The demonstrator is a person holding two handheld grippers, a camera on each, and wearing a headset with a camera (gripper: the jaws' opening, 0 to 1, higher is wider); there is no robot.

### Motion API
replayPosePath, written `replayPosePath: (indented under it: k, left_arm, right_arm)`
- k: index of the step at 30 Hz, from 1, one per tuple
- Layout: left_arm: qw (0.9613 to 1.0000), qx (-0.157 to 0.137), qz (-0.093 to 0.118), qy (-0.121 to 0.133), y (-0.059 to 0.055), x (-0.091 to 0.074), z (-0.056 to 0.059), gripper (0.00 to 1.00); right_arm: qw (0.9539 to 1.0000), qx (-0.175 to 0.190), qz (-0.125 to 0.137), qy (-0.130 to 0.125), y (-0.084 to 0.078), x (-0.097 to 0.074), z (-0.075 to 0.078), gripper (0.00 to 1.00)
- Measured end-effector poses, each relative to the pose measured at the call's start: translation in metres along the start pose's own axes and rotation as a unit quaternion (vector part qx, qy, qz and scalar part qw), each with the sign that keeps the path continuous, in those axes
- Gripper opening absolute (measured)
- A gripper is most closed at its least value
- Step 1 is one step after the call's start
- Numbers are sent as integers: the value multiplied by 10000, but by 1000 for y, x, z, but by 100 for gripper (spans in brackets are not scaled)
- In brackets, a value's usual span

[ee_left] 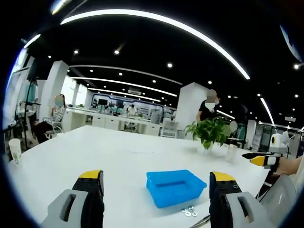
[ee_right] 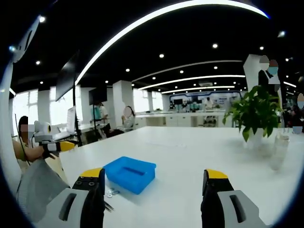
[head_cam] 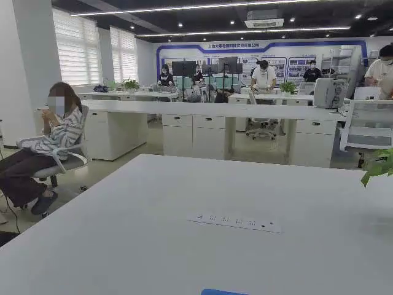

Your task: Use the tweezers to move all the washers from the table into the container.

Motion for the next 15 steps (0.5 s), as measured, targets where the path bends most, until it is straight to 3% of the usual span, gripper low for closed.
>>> replayPosePath:
  k: [15]
  left_arm:
    - [9999, 44, -108, -53, -2, 0, 1, 93]
  right_arm:
    - [9999, -51, -74, 68, 0, 1, -4, 82]
Point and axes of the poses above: the centre of the closed fingertips' face, and the gripper's own axes: x roughly forward along the fingers, z roughly to its right, y roughly out of its top, the point moved 6 cm from there along -x, roughly backward along the fingers, and after that the axes turned 1 degree about -z, right-handed, at the moved point
